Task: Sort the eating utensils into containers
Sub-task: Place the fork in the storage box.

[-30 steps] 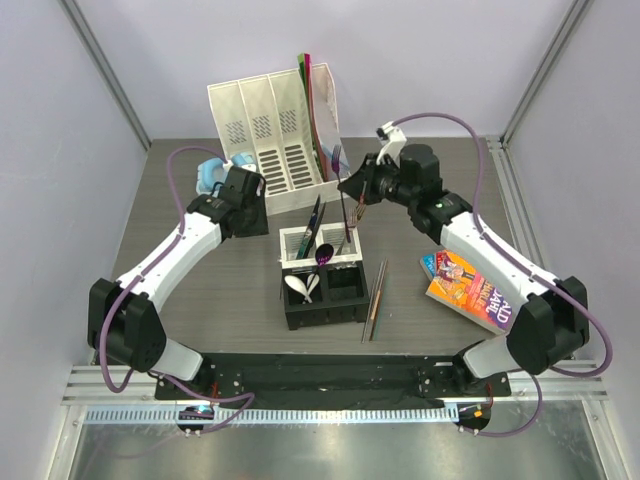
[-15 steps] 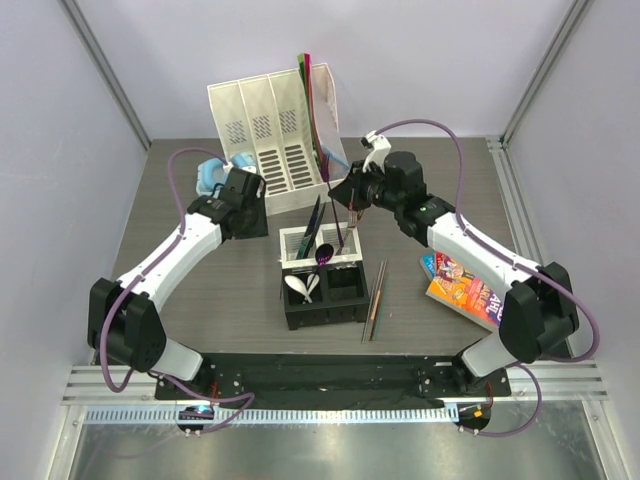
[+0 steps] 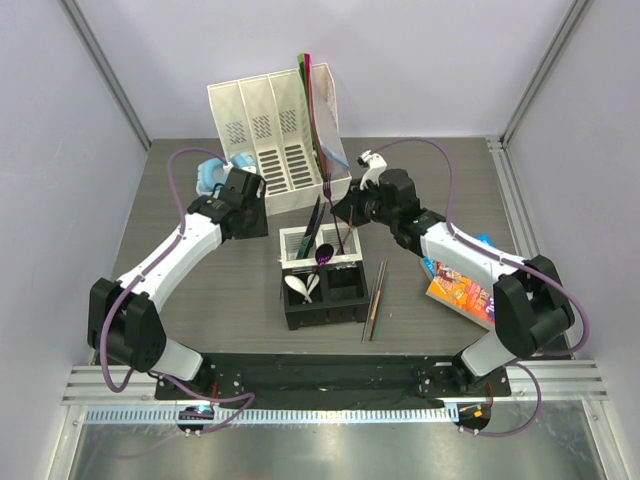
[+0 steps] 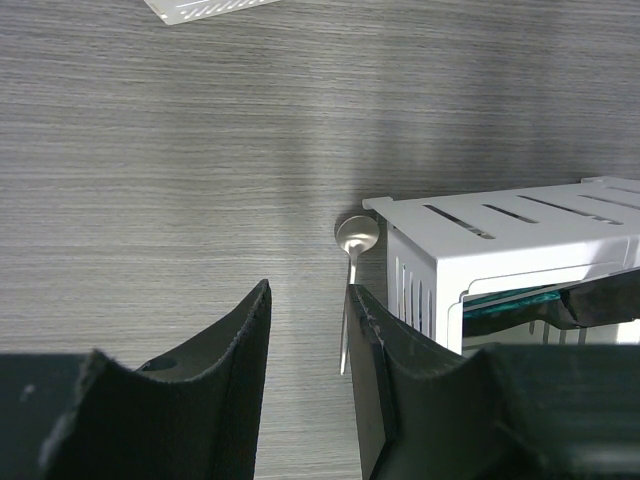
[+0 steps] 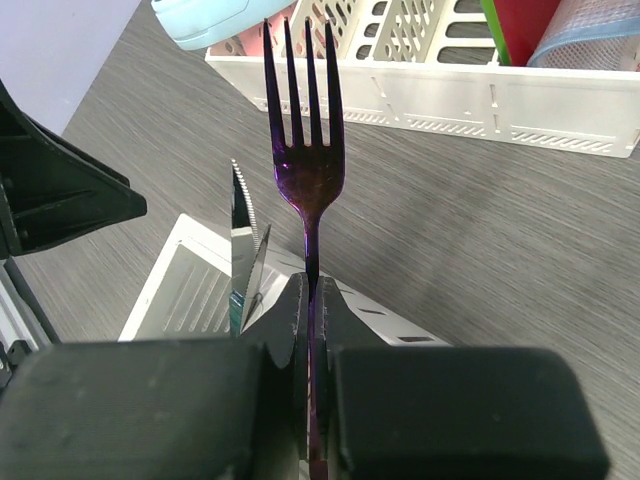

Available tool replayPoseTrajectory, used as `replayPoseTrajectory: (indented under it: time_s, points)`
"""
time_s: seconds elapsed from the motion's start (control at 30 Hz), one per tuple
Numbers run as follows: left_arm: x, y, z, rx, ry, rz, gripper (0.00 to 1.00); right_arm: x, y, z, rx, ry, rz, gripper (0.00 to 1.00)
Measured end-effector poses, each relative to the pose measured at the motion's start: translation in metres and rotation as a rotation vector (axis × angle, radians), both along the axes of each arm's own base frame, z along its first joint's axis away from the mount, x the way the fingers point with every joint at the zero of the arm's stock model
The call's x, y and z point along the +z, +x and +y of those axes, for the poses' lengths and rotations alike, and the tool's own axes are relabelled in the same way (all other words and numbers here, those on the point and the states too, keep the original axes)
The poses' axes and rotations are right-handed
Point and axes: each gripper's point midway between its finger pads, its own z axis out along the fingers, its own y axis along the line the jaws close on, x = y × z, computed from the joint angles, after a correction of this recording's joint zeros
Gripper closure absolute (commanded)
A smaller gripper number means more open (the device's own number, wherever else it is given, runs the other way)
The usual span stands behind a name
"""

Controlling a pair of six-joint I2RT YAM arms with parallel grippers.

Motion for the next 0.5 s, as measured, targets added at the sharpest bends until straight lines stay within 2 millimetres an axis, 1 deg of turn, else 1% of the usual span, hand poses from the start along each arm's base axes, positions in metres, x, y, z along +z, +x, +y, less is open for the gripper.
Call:
replayPoseTrajectory:
  time_s: [0.07, 0.13, 0.2, 0.27, 0.3, 0.33, 0.37, 0.4, 0.5]
  points:
    - [0.0, 0.0, 0.0, 0.0, 0.0, 0.0, 0.63, 0.0, -0.001, 0.001, 0.002, 0.001, -0.002, 0.89]
    - [0.0, 0.0, 0.0, 0.0, 0.0, 0.0, 0.63, -0.001, -0.002, 0.001, 0.003, 0.003, -0.007, 0.89]
    - [0.0, 0.0, 0.0, 0.0, -0.001, 0.0, 0.63, -0.002, -0.004, 0.0, 0.004, 0.002, -0.005, 0.8]
    - [0.0, 0.0, -0.001, -0.002, -0.003, 0.001, 0.63, -0.004, -0.008, -0.001, 0.007, -0.003, 0.003, 0.68]
    - [0.0, 0.0, -0.001, -0.003, -0.004, 0.001, 0.63, -0.005, -0.01, -0.001, 0.007, -0.003, 0.008, 0.67]
    - [0.0, 0.0, -0.001, -0.003, -0.004, 0.001, 0.63, -0.006, -0.012, -0.002, 0.009, -0.005, 0.013, 0.64]
    - [0.0, 0.0, -0.001, -0.003, -0.004, 0.001, 0.63, -0.006, -0.014, -0.002, 0.01, -0.006, 0.014, 0.54]
    - [0.0, 0.0, -0.001, -0.003, -0.005, 0.001, 0.63, -0.005, -0.015, -0.003, 0.01, -0.008, 0.016, 0.5]
    - [0.0, 0.0, -0.001, -0.004, -0.006, 0.002, 0.63, -0.001, -0.019, -0.006, 0.002, -0.011, 0.016, 0.49]
